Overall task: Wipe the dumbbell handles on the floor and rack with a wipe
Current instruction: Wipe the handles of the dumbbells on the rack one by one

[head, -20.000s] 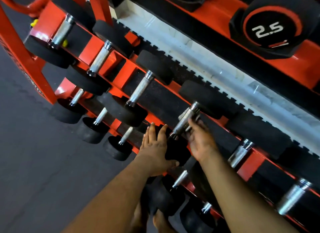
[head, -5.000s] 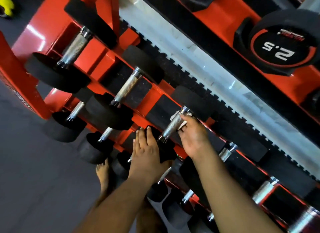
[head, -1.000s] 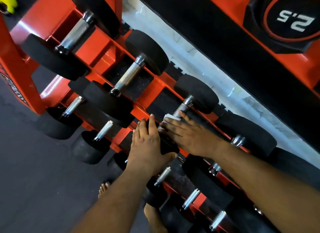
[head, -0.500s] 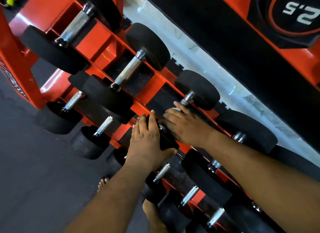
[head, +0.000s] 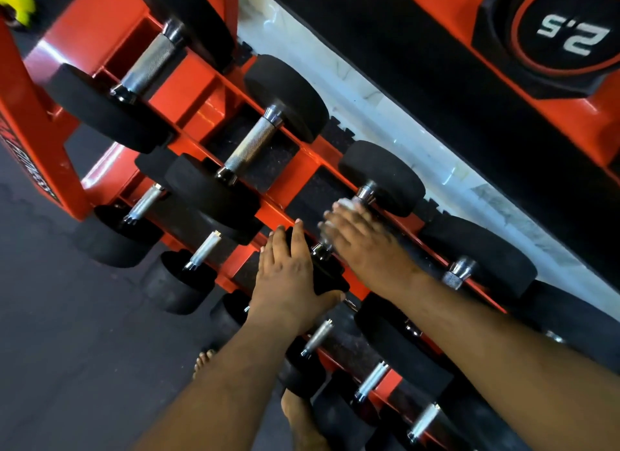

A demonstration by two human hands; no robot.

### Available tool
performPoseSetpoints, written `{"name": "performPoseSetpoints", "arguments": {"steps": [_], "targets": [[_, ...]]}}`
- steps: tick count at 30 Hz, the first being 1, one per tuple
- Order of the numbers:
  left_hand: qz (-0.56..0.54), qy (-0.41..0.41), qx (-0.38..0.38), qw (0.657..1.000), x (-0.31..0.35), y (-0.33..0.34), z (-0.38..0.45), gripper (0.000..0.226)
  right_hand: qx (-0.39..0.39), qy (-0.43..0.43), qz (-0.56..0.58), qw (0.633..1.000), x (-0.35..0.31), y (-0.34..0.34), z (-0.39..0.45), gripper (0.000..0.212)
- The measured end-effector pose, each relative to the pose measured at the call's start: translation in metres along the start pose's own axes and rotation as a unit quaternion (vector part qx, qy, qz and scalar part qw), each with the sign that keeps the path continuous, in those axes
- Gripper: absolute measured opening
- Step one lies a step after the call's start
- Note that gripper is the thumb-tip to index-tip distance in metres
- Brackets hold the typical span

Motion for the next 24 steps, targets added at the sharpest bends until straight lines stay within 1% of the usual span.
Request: {"name": "performPoseSetpoints", "arguments": {"steps": [3,4,5,6,8,9,10,12,13,14,16,17,18,19,20,21,22,23,24], "targets": [[0.000,0.003,0.000,1.000,0.000,0.000,0.002,0.134,-0.021,-0.094,0.085,0.992,-0.027,0.001,-0.018,0.053],[0.002,0.005,-0.001,1.000,0.000,0.001,0.001,0.135,-0.011,-0.097,0.095,0.991,-0.024,-0.002,-0.023,0.053],[0.006,0.009,-0.003,1.000,0.000,0.000,0.001,0.135,-0.001,-0.077,0.091,0.993,-0.015,-0.004,-0.024,0.054],[0.008,0.011,-0.006,1.000,0.001,0.000,0.002,0.136,0.005,-0.040,0.074,0.996,-0.002,-0.005,-0.022,0.058],[0.011,0.015,-0.017,1.000,0.001,0.001,0.002,0.136,-0.004,0.042,0.045,0.998,0.017,-0.004,-0.015,0.065],[0.013,0.015,-0.025,0.999,0.001,0.002,0.002,0.136,-0.011,0.058,0.046,0.997,0.016,-0.003,-0.010,0.066],[0.015,0.017,-0.033,0.999,0.001,0.001,0.003,0.135,-0.017,0.051,0.051,0.997,0.008,-0.003,-0.006,0.066],[0.020,0.021,-0.048,0.998,0.001,0.001,0.003,0.135,-0.032,-0.002,0.076,0.997,-0.015,-0.001,-0.006,0.065],[0.021,0.023,-0.052,0.998,0.001,0.001,0.004,0.136,-0.038,-0.025,0.104,0.994,-0.024,-0.001,-0.010,0.066],[0.022,0.023,-0.056,0.998,0.001,0.001,0.004,0.136,-0.041,-0.031,0.135,0.989,-0.025,-0.003,-0.018,0.071],[0.021,0.022,-0.062,0.998,0.002,0.001,0.003,0.134,-0.036,-0.011,0.179,0.983,-0.021,-0.013,-0.032,0.080],[0.020,0.022,-0.064,0.998,0.002,0.000,0.003,0.134,-0.034,0.018,0.207,0.978,-0.019,-0.019,-0.037,0.078],[0.017,0.021,-0.063,0.998,0.002,0.001,0.003,0.134,-0.024,0.075,0.243,0.967,-0.011,-0.022,-0.041,0.072],[0.014,0.018,-0.062,0.998,0.001,0.001,0.003,0.134,-0.005,0.176,0.290,0.941,0.004,-0.020,-0.047,0.065],[0.010,0.016,-0.061,0.998,0.000,0.001,0.004,0.134,0.008,0.311,0.339,0.888,0.023,-0.012,-0.056,0.057],[0.008,0.013,-0.058,0.998,0.000,0.002,0.004,0.133,0.029,0.457,0.392,0.798,0.039,0.000,-0.070,0.050],[0.009,0.013,-0.054,0.998,-0.001,0.002,0.004,0.133,0.070,0.578,0.459,0.671,0.045,0.012,-0.082,0.043],[0.010,0.015,-0.052,0.998,-0.001,0.001,0.005,0.133,0.114,0.656,0.527,0.529,0.041,0.025,-0.086,0.035],[0.008,0.013,-0.051,0.999,-0.001,0.002,0.003,0.133,0.137,0.689,0.590,0.397,0.031,0.034,-0.079,0.028]]}}
Point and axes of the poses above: each hand's wrist, its own z-axis towards the middle knuckle, its own y-axis out of the palm, x = y × z, the point moved 10 cm from there along z, towards the middle knuckle, and after that the axes turned 7 degrees about x, right-handed, at the moved point
